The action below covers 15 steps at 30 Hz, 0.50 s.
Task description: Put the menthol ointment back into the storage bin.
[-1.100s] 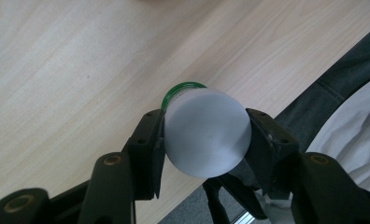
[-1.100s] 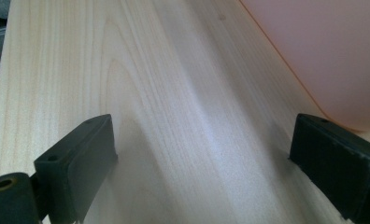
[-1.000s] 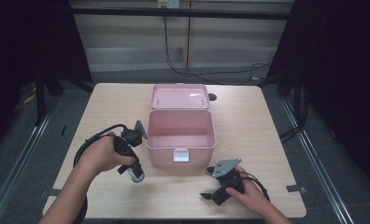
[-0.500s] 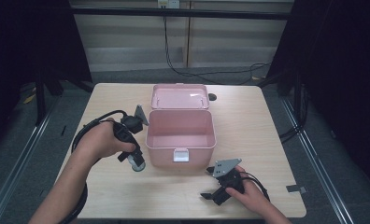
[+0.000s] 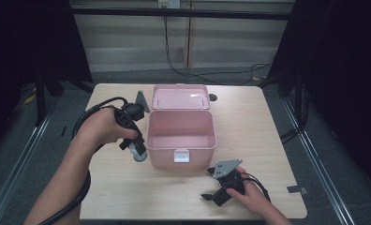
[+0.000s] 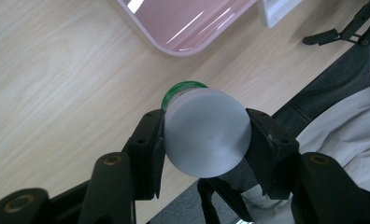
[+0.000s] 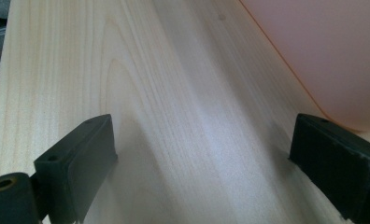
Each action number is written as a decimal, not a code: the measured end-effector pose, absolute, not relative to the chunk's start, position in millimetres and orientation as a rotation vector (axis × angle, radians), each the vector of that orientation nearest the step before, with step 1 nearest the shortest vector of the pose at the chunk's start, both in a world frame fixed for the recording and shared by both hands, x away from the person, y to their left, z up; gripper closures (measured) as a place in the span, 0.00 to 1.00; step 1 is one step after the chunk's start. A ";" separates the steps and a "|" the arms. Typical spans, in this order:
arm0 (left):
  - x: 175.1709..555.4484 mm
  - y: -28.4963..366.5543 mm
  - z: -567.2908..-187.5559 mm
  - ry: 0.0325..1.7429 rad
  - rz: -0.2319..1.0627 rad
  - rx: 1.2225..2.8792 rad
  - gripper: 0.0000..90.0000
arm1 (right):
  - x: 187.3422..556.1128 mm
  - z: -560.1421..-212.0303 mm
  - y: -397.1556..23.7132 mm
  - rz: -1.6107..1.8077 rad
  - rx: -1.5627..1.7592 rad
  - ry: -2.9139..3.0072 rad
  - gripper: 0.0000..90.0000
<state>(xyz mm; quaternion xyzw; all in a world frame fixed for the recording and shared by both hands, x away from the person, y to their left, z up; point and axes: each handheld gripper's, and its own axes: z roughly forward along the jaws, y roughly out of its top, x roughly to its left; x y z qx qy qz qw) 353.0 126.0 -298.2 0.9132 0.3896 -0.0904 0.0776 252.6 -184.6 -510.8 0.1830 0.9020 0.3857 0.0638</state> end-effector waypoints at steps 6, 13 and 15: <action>359.9 121.9 -287.4 1.179 -0.253 2.708 0.56 | 252.7 -510.8 -184.6 1.165 0.551 2.722 0.07; 368.2 117.5 -279.1 1.185 -0.243 2.702 0.56 | 252.4 -510.8 -184.6 1.163 0.555 2.726 0.07; 370.6 115.4 -278.8 1.191 -0.246 2.695 0.56 | 252.4 -510.8 -184.6 1.164 0.556 2.726 0.07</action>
